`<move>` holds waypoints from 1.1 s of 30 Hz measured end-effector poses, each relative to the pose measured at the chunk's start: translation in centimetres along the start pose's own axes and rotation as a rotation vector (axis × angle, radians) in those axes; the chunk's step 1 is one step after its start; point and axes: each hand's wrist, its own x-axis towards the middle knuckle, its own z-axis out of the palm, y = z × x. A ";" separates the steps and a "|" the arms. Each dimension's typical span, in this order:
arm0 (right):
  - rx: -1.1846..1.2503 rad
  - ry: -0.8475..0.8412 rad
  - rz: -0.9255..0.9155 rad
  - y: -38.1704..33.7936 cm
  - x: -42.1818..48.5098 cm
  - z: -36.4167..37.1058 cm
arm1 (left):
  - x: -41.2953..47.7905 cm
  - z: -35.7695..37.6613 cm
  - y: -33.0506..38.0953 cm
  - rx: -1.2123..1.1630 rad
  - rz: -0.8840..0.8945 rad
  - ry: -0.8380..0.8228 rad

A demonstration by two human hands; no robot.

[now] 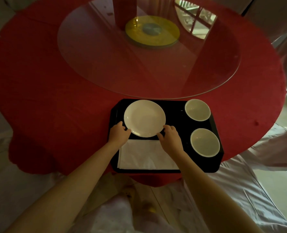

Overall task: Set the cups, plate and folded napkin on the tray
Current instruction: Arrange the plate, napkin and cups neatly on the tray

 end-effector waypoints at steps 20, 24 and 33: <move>0.240 0.080 0.280 -0.7 4.3 1.4 | 3.4 0.4 0.0 -0.019 0.028 -0.009; 0.272 0.091 0.292 -0.4 4.2 1.5 | 3.4 0.4 0.0 -0.014 0.035 -0.014; 0.314 0.089 0.310 0.1 3.7 1.1 | 3.1 0.5 -0.1 -0.008 0.060 -0.016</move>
